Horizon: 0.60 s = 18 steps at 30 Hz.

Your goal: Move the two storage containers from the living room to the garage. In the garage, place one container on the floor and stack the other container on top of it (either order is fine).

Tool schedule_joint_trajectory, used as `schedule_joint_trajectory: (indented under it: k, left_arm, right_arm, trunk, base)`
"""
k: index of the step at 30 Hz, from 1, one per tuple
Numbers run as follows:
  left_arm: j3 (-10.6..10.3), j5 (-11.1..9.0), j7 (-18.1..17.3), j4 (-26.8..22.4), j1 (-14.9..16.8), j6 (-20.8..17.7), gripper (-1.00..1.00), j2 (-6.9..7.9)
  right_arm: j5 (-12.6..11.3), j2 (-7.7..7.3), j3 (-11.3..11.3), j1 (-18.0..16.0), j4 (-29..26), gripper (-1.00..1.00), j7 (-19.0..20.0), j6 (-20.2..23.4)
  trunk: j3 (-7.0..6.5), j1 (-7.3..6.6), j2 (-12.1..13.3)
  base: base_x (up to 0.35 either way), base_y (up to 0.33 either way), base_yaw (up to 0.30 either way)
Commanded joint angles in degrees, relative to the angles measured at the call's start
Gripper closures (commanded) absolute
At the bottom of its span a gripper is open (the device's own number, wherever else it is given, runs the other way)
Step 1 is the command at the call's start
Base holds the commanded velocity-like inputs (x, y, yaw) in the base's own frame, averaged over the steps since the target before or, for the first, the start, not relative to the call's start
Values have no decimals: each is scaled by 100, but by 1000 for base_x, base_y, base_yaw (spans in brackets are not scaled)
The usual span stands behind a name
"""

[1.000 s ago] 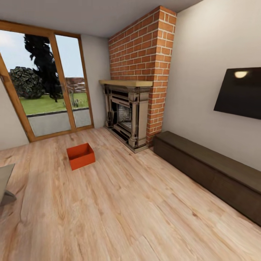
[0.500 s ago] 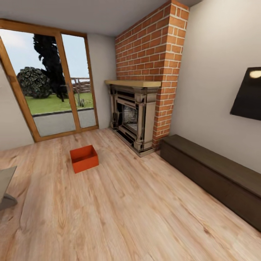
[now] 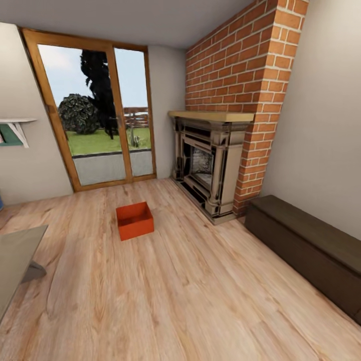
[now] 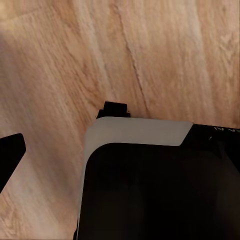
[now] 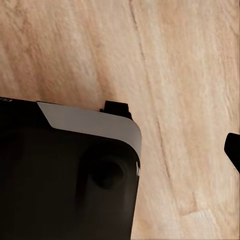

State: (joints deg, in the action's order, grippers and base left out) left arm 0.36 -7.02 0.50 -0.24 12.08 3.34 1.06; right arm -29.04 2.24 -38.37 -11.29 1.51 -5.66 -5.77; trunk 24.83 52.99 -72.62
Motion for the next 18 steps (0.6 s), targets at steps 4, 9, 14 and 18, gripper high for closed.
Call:
schedule_joint_trajectory:
  k: [4, 9, 14, 18]
  left_arm:
    - [-1, -45, 3, 7, 5, 18, -100, -1]
    - [-1, -45, 3, 7, 5, 18, -100, -1]
    - [-1, -45, 3, 7, 5, 18, -100, -1]
    - [-1, -45, 3, 7, 5, 18, -100, -1]
  right_arm:
    - [-50, 5, -48, -5, 16, -100, -5, -30]
    - [-53, 5, -48, -5, 16, -100, -5, -29]
    - [-52, 5, -48, -5, 16, -100, -5, -30]
    - [-52, 5, -48, -5, 16, -100, -5, -30]
  trunk:
    - [6, 3, -3]
    - [6, 3, -3]
    - [6, 3, -3]
    - [6, 3, -3]
  base:
    - [321, 0, 269]
    - [321, 0, 269]
    - [321, 0, 269]
    - [321, 0, 269]
